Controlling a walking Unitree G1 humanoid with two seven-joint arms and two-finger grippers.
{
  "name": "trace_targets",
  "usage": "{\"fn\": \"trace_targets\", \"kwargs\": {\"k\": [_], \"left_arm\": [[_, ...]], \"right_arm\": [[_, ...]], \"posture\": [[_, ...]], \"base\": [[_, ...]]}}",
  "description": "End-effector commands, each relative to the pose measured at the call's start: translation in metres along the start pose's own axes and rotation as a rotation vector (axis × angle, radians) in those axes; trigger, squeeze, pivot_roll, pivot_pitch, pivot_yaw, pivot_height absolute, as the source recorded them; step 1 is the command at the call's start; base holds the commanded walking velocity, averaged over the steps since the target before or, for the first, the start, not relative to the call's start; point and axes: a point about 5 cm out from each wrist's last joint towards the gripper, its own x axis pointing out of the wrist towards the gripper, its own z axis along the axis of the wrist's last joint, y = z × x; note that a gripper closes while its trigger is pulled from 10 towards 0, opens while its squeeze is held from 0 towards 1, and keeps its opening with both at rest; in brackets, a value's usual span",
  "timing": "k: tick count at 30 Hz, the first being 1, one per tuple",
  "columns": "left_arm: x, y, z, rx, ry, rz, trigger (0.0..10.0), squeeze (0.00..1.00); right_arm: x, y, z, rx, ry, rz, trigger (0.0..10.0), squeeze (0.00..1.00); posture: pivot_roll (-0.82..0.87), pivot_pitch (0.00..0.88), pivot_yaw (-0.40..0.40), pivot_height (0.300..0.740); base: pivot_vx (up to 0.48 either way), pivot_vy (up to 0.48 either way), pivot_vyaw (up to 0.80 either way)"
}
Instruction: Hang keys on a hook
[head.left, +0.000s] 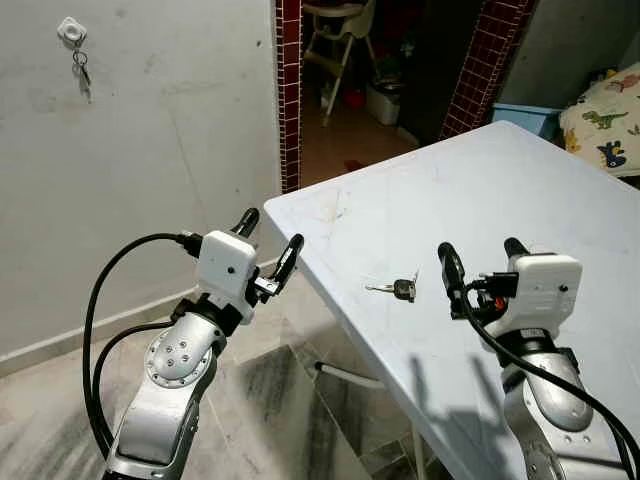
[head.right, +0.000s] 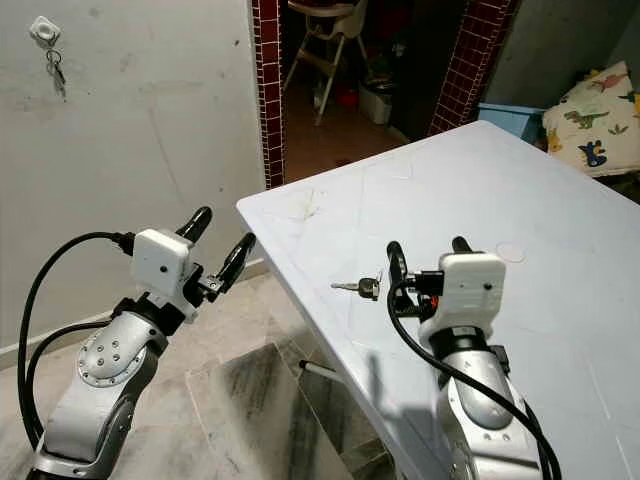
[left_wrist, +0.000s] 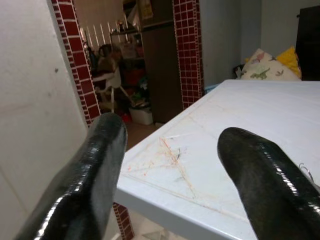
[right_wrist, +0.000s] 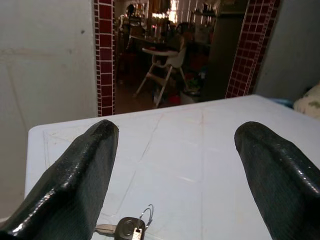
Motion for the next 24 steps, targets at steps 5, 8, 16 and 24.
{"fn": "trace_targets", "kwargs": {"k": [5, 8, 16, 24], "left_arm": [[0.0016, -0.0018, 0.0005, -0.021, 0.011, -0.007, 10.0, 1.00], [0.0004, -0.0018, 0.0001, -0.021, 0.016, 0.001, 10.0, 1.00], [-0.0001, -0.0021, -0.0010, -0.021, 0.025, 0.008, 10.0, 1.00], [0.0000, -0.0026, -0.0018, -0.021, 0.030, 0.007, 10.0, 1.00]], "right_arm": [[0.0139, 0.0037, -0.0083, 0.000, 0.021, -0.008, 10.0, 0.00], [0.0159, 0.0030, -0.0045, 0.040, -0.018, 0.000, 0.0, 0.00], [0.0154, -0.0010, -0.0074, 0.063, -0.017, -0.029, 0.0, 0.00], [0.0146, -0.0016, -0.0074, 0.055, -0.023, -0.031, 0.0, 0.00]], "posture": [[0.09, 0.000, -0.052, 0.740], [0.10, 0.000, -0.057, 0.740], [0.09, 0.000, -0.057, 0.740], [0.09, 0.000, -0.058, 0.740]], "base": [[0.000, 0.000, 0.00], [0.000, 0.000, 0.00], [0.000, 0.000, 0.00], [0.000, 0.000, 0.00]]}}
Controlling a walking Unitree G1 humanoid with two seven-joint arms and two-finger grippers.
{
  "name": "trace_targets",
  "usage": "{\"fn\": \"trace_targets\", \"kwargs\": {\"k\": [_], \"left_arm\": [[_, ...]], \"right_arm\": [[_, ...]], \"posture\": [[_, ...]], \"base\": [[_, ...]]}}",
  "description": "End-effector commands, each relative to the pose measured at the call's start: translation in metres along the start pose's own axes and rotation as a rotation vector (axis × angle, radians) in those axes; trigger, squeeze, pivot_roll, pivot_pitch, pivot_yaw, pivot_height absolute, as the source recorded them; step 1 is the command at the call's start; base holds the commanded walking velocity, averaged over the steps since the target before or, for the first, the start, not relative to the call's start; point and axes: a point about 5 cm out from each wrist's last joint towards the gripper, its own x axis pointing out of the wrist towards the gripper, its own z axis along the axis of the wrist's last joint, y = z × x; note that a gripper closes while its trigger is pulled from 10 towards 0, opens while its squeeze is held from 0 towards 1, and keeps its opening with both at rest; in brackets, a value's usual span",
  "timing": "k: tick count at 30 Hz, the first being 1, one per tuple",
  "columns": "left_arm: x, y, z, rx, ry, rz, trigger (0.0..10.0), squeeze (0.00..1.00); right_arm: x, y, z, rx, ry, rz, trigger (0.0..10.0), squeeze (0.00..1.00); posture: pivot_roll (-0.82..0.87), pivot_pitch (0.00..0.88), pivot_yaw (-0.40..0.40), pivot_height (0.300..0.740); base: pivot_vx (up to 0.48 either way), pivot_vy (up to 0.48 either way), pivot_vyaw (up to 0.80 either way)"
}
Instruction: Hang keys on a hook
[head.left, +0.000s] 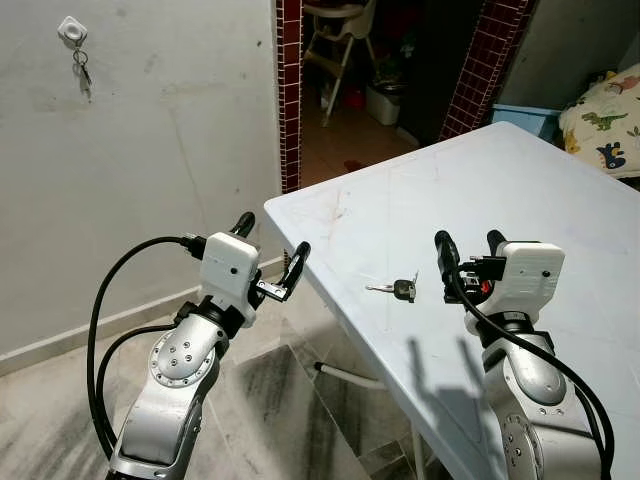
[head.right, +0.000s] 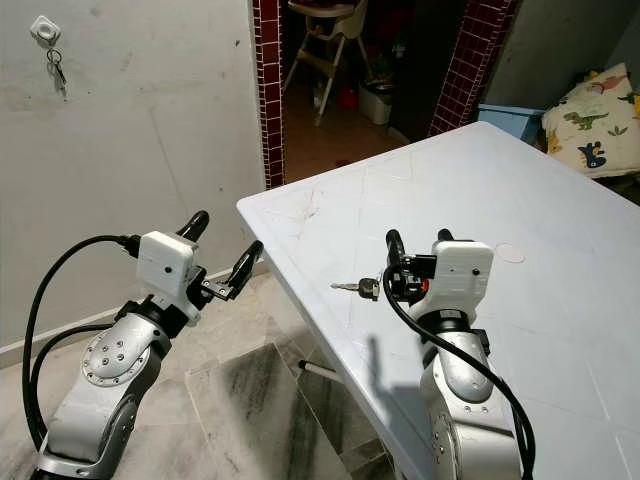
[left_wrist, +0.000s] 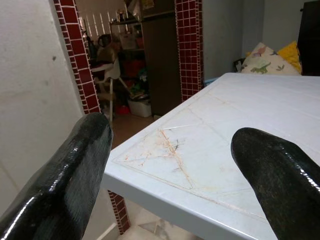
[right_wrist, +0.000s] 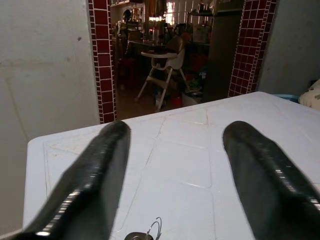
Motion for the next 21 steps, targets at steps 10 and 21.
{"fn": "trace_targets", "kwargs": {"k": [10, 21], "left_arm": [[0.000, -0.006, -0.017, -0.085, 0.148, 0.000, 10.0, 0.00], [-0.010, -0.012, -0.023, -0.100, 0.215, -0.052, 10.0, 0.00]], "right_arm": [[0.023, 0.015, -0.039, -0.056, 0.136, 0.019, 10.0, 0.00], [0.039, 0.012, -0.069, -0.099, 0.235, -0.030, 10.0, 0.00]], "posture": [[0.12, 0.000, -0.057, 0.740], [0.16, 0.000, -0.058, 0.740]], "base": [[0.000, 0.000, 0.00], [0.000, 0.000, 0.00]]}}
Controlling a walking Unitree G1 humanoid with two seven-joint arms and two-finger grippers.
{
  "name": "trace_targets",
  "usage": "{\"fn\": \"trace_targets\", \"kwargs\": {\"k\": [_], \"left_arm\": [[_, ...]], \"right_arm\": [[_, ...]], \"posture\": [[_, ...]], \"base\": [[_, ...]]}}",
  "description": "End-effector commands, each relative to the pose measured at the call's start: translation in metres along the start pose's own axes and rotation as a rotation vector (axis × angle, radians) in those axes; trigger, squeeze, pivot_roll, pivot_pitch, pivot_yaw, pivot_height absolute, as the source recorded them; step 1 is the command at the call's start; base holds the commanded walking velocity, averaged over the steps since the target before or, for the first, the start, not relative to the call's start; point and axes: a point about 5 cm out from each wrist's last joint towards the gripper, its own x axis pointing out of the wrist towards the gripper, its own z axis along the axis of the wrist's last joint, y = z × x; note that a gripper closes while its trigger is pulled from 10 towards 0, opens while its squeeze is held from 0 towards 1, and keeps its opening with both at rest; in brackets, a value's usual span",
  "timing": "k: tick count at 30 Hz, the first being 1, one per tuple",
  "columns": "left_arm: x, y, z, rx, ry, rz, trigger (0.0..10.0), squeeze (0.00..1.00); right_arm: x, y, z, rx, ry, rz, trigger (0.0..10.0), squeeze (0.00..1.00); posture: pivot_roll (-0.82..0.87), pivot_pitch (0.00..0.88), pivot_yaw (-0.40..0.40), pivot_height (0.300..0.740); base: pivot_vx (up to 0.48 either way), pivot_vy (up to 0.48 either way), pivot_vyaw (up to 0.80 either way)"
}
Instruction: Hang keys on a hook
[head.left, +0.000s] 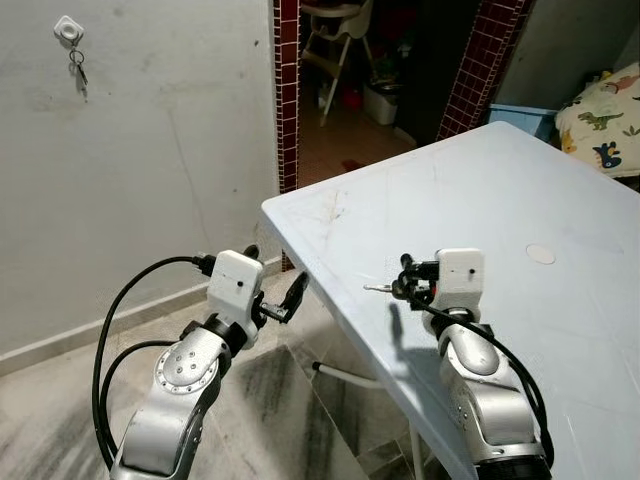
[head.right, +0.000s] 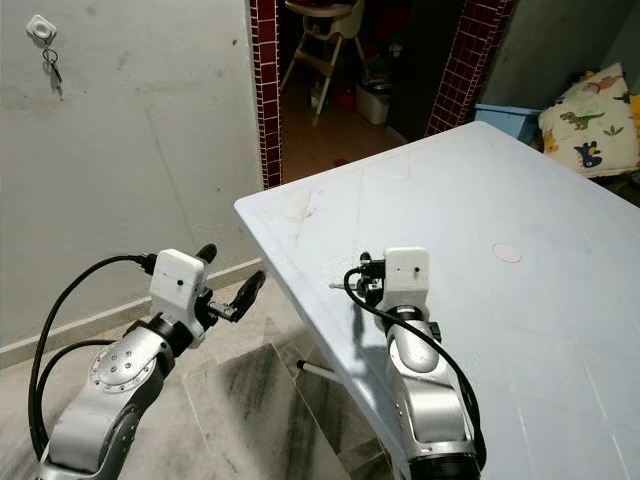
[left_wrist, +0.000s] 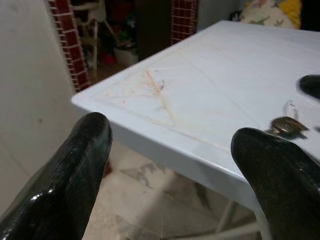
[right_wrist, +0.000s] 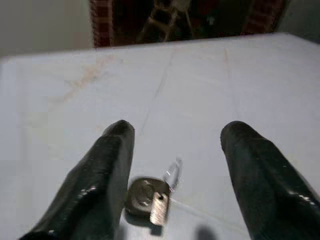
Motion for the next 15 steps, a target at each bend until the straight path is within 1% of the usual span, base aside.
{"fn": "trace_targets", "kwargs": {"k": [1, 2, 3, 15], "left_arm": [[-0.0010, -0.0038, 0.0045, -0.001, -0.009, -0.017, 10.0, 0.00], [-0.0019, -0.0040, 0.0052, -0.001, -0.007, -0.020, 10.0, 0.00], [-0.0021, -0.0039, 0.0053, -0.002, -0.006, -0.020, 10.0, 0.00], [-0.0021, -0.0039, 0.0053, -0.002, -0.006, -0.020, 10.0, 0.00]], "right_arm": [[0.0036, -0.0058, 0.0007, -0.010, -0.008, -0.034, 10.0, 0.00], [0.0059, -0.0067, -0.0047, -0.017, 0.015, -0.048, 10.0, 0.00], [0.0066, -0.0064, -0.0074, -0.002, 0.024, -0.052, 10.0, 0.00], [0.0066, -0.0064, -0.0074, -0.002, 0.024, -0.052, 10.0, 0.00]], "posture": [[0.16, 0.000, -0.058, 0.740], [0.16, 0.000, -0.056, 0.740], [0.16, 0.000, -0.055, 0.740], [0.16, 0.000, -0.055, 0.740]], "base": [[0.000, 0.000, 0.00], [0.000, 0.000, 0.00], [0.000, 0.000, 0.00], [0.000, 0.000, 0.00]]}}
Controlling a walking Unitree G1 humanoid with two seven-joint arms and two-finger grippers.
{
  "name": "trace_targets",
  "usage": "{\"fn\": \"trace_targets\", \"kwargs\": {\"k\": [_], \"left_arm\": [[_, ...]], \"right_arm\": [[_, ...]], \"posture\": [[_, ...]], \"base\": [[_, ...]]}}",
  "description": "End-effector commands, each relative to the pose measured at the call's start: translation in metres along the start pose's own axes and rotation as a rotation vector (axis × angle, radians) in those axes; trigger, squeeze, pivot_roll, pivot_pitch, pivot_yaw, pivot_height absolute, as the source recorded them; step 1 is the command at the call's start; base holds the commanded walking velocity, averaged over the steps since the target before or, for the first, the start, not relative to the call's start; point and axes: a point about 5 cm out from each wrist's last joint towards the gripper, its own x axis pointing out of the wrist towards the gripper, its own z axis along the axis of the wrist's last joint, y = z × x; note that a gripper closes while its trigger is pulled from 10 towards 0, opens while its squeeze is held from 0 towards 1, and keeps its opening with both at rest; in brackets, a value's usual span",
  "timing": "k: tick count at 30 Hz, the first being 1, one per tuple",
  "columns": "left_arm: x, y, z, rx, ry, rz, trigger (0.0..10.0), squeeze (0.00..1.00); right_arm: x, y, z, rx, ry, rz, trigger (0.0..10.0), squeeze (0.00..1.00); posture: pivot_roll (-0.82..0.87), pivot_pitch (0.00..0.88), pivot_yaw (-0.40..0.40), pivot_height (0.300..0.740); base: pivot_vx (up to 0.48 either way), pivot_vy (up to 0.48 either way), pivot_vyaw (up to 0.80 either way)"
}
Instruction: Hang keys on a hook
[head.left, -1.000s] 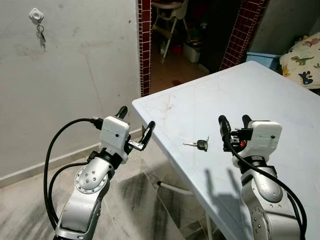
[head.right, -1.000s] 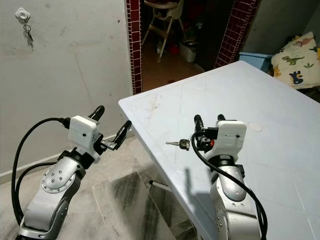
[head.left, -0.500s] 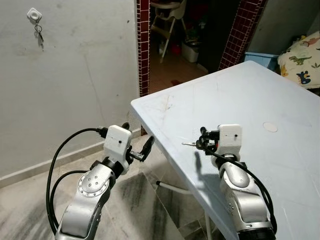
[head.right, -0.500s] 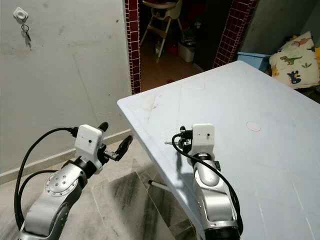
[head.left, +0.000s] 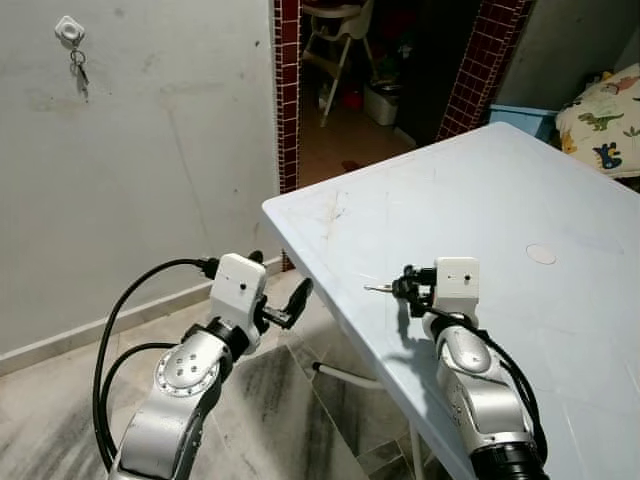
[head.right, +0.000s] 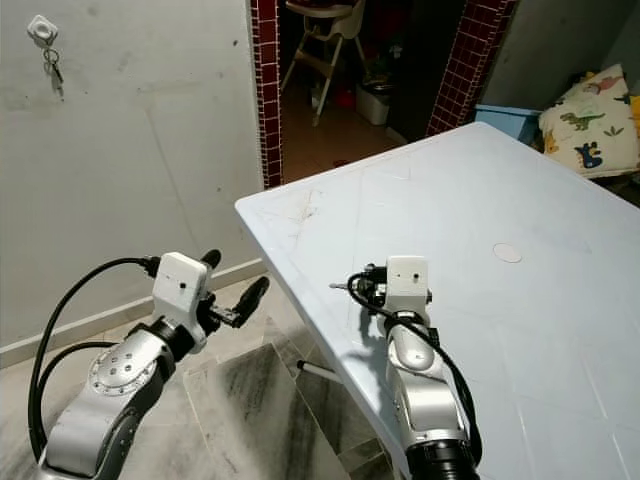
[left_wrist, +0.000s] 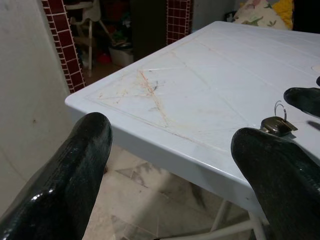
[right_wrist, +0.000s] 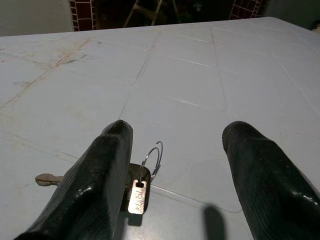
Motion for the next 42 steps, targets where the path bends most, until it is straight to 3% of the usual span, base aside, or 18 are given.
{"fn": "trace_targets", "kwargs": {"k": [1, 19, 21, 22, 34, 35, 37, 38, 39, 42], "left_arm": [[-0.001, -0.002, 0.003, 0.001, -0.007, -0.010, 10.0, 0.00], [-0.001, -0.002, 0.003, 0.000, -0.003, -0.011, 10.0, 0.00], [0.000, -0.003, 0.005, 0.003, 0.007, -0.029, 10.0, 0.00], [0.000, -0.003, 0.005, 0.003, 0.008, -0.031, 10.0, 0.00], [0.000, -0.005, 0.005, 0.000, 0.014, -0.038, 10.0, 0.00], [0.000, -0.005, 0.005, 0.001, 0.014, -0.038, 10.0, 0.00], [0.000, -0.005, 0.005, 0.002, 0.013, -0.038, 10.0, 0.00], [0.000, -0.005, 0.005, 0.002, 0.014, -0.037, 10.0, 0.00], [0.000, -0.005, 0.005, 0.002, 0.014, -0.037, 10.0, 0.00], [0.000, -0.005, 0.005, 0.003, 0.015, -0.036, 10.0, 0.00]], "right_arm": [[0.002, -0.002, 0.002, -0.002, -0.008, -0.004, 10.0, 0.00], [0.003, -0.001, 0.000, 0.009, -0.008, -0.008, 10.0, 0.00], [0.001, 0.026, -0.021, 0.055, 0.083, 0.070, 10.0, 0.00], [0.001, 0.029, -0.023, 0.058, 0.093, 0.079, 10.0, 0.00], [0.003, 0.030, -0.020, 0.076, 0.067, 0.082, 10.0, 0.00], [0.003, 0.029, -0.021, 0.074, 0.070, 0.074, 7.2, 0.00], [0.003, 0.028, -0.022, 0.070, 0.073, 0.066, 7.2, 0.00], [0.003, 0.028, -0.022, 0.072, 0.075, 0.062, 3.3, 0.00], [0.003, 0.027, -0.022, 0.074, 0.076, 0.060, 0.0, 0.00], [0.004, 0.026, -0.022, 0.078, 0.074, 0.050, 0.0, 0.00]], "posture": [[0.16, 0.000, -0.055, 0.740], [0.16, 0.000, -0.054, 0.740], [0.17, 0.000, -0.049, 0.740], [0.17, 0.000, -0.049, 0.740], [0.16, 0.000, -0.046, 0.740], [0.16, 0.000, -0.046, 0.740], [0.16, 0.000, -0.046, 0.740], [0.17, 0.000, -0.045, 0.740], [0.17, 0.000, -0.045, 0.740], [0.17, 0.000, -0.045, 0.740]], "base": [[0.000, 0.000, 0.00], [0.000, 0.000, 0.00], [0.000, 0.000, 0.00], [0.000, 0.000, 0.00], [0.000, 0.000, 0.00], [0.000, 0.000, 0.00], [0.000, 0.000, 0.00], [0.000, 0.000, 0.00], [0.000, 0.000, 0.00], [0.000, 0.000, 0.00]]}}
